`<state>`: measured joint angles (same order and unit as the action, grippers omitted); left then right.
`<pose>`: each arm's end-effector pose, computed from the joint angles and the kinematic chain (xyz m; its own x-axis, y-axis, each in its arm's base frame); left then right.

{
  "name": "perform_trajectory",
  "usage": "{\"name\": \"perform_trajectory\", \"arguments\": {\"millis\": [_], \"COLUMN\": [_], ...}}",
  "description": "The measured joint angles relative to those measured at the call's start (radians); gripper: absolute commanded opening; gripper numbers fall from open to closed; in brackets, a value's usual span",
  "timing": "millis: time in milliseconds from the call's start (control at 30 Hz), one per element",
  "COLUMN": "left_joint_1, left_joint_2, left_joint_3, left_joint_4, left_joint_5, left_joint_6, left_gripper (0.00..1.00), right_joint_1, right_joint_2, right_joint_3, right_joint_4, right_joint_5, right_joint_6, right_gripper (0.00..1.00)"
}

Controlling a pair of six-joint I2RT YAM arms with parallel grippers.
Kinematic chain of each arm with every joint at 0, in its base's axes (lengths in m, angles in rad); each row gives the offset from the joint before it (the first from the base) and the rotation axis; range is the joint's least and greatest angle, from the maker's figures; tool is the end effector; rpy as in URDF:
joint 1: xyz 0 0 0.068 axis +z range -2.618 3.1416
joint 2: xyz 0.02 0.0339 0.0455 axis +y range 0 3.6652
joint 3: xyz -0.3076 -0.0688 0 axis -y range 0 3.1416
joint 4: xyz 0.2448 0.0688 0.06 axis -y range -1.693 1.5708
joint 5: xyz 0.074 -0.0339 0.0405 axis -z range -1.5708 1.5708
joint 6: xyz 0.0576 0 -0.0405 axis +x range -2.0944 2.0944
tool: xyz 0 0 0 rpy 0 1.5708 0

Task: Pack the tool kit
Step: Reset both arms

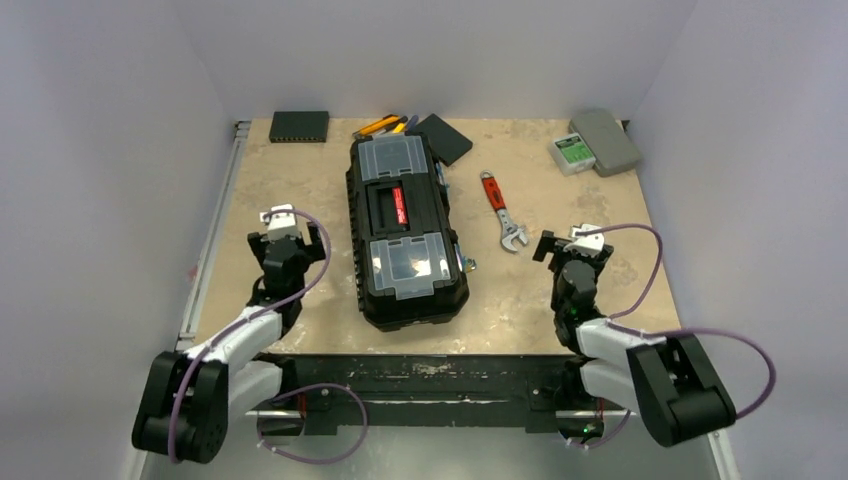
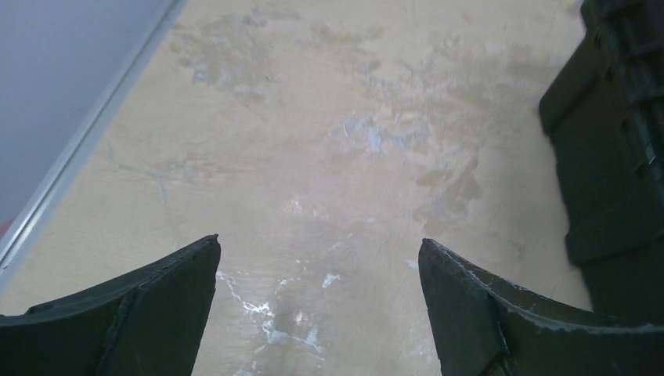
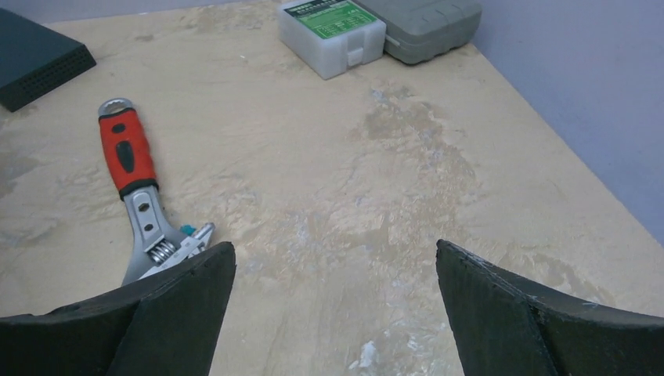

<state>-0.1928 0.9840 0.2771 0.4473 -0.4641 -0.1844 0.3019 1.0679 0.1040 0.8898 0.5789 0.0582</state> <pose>0.1974 -0.0123 0.2241 -0.2012 -0.1278 -0.9712 -0.2952 0.9533 -0.0643 0.1836 0.0242 0.2071 -0.0547 0.0339 -0.9979 0.2757 0.9611 0.0176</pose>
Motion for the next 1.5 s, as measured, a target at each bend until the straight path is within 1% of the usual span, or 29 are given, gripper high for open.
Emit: {"name": "perform_trajectory", "arguments": {"millis": [67, 100, 133, 300, 333, 367, 400, 467, 500, 567, 600, 633, 667, 700, 733, 767, 800, 1000, 1500], "left_joint_1": [0.006, 0.008, 0.009, 0.014, 0.015, 0.016, 0.017, 0.022, 0.031, 0.059, 0.071, 0.086, 0.097, 0.102, 0.106, 0.108, 0.109, 0.114, 0.114], "left_joint_2": [0.082, 0.117, 0.145, 0.188, 0.192, 0.194, 0.196, 0.208, 0.237, 0.315, 0.346, 0.367, 0.377, 0.381, 0.381, 0.379, 0.378, 0.378, 0.378], "left_joint_3": [-0.014, -0.014, -0.013, 0.026, 0.03, 0.031, 0.031, 0.031, 0.025, 0.014, 0.011, 0.011, 0.009, 0.009, 0.009, 0.009, 0.009, 0.009, 0.009], "left_joint_4": [0.05, 0.072, 0.098, 0.129, 0.148, 0.167, 0.183, 0.214, 0.276, 0.388, 0.409, 0.397, 0.397, 0.404, 0.409, 0.409, 0.414, 0.428, 0.435], "left_joint_5": [0.029, 0.045, 0.055, 0.09, 0.091, 0.092, 0.092, 0.092, 0.097, 0.125, 0.137, 0.155, 0.173, 0.182, 0.195, 0.206, 0.219, 0.254, 0.264], "left_joint_6": [0.04, 0.057, 0.072, 0.116, 0.124, 0.13, 0.138, 0.152, 0.156, 0.171, 0.174, 0.178, 0.18, 0.184, 0.183, 0.183, 0.185, 0.188, 0.189], "left_gripper": [0.86, 0.82, 0.81, 0.78, 0.74, 0.66, 0.64, 0.62, 0.62, 0.65, 0.71, 0.76, 0.77, 0.76, 0.79, 0.97, 1.0, 1.0, 1.0], "right_joint_1": [-0.041, -0.05, -0.059, -0.093, -0.106, -0.121, -0.134, -0.161, -0.169, -0.179, -0.18, -0.182, -0.184, -0.185, -0.185, -0.185, -0.185, -0.185, -0.185], "right_joint_2": [0.093, 0.124, 0.15, 0.199, 0.209, 0.237, 0.27, 0.392, 0.432, 0.447, 0.449, 0.448, 0.446, 0.445, 0.447, 0.448, 0.445, 0.445, 0.445], "right_joint_3": [-0.006, -0.005, 0.0, 0.004, 0.005, 0.008, 0.013, 0.037, 0.051, 0.064, 0.066, 0.077, 0.097, 0.121, 0.141, 0.151, 0.16, 0.164, 0.164], "right_joint_4": [0.095, 0.116, 0.122, 0.211, 0.235, 0.27, 0.304, 0.387, 0.378, 0.348, 0.357, 0.349, 0.322, 0.3, 0.294, 0.294, 0.283, 0.264, 0.254], "right_joint_5": [-0.041, -0.053, -0.075, -0.143, -0.154, -0.156, -0.157, -0.161, -0.17, -0.196, -0.204, -0.204, -0.2, -0.185, -0.175, -0.171, -0.169, -0.143, -0.125], "right_joint_6": [0.013, 0.014, 0.012, 0.002, 0.003, 0.005, 0.006, 0.008, 0.01, 0.012, 0.011, 0.014, 0.023, 0.029, 0.031, 0.034, 0.039, 0.047, 0.047], "right_gripper": [0.95, 0.94, 0.94, 0.95, 0.95, 0.95, 0.95, 0.92, 0.92, 0.89, 0.89, 0.98, 0.99, 0.99, 0.99, 0.99, 0.99, 0.99, 0.99]}}
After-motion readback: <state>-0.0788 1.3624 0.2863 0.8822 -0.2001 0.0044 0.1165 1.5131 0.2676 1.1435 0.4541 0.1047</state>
